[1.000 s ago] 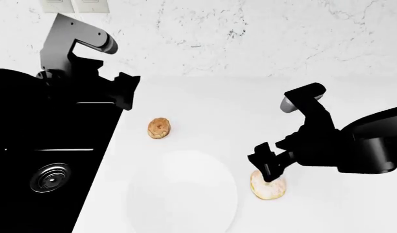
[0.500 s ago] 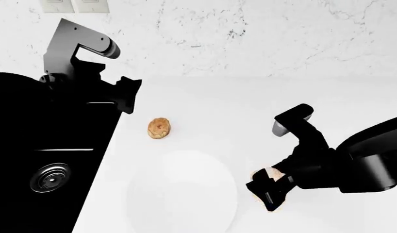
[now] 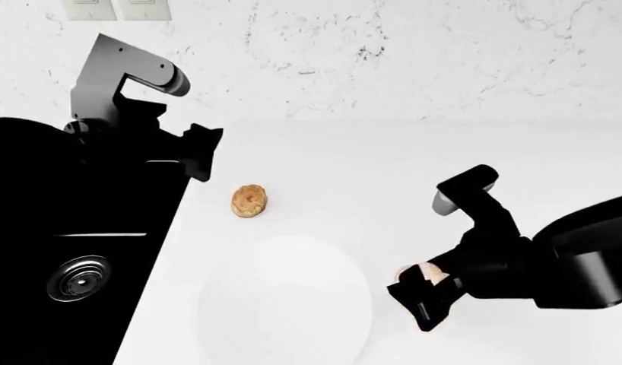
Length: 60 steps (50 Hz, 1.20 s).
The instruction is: Place the pastries on the plates.
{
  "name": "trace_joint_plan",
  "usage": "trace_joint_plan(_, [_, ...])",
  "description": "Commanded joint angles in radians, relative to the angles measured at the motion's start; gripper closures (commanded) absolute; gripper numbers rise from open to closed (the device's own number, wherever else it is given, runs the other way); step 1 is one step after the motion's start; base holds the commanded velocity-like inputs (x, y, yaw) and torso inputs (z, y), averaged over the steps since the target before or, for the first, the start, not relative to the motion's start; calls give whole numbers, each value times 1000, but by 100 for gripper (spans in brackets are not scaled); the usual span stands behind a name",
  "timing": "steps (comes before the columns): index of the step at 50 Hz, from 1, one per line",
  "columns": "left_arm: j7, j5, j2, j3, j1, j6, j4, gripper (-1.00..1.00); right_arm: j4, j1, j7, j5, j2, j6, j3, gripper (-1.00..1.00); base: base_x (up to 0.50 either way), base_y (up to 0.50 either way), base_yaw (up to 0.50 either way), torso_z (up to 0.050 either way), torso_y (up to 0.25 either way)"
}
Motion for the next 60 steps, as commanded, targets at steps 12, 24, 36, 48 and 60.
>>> trace_joint_plan(12, [0,-8,-7,2,-1,2,3,-100,-36,23,-14,3,-3,4,-76,100,0,0,0,0,0])
trace_joint_plan(24, [-5,-8,-5,2,1,9,2,-100,18,278,34,73,-91,49,-61,100,0,0,0,0,0])
trace_joint_plan(36, [17,0,-4,18,-17,25,-20,-100,49,416,-25,44,-232,28,-86,100,0,0,0,0,0])
trace_joint_plan(48, [12,4,6,23,-6,39,-27,-100,-8,389,-59,29,-354,-4,-149,100,0,0,0,0,0])
trace_joint_plan(60, [6,3,16,24,2,53,-27,-100,-45,367,-87,13,-414,-18,-200,100,0,0,0,0,0])
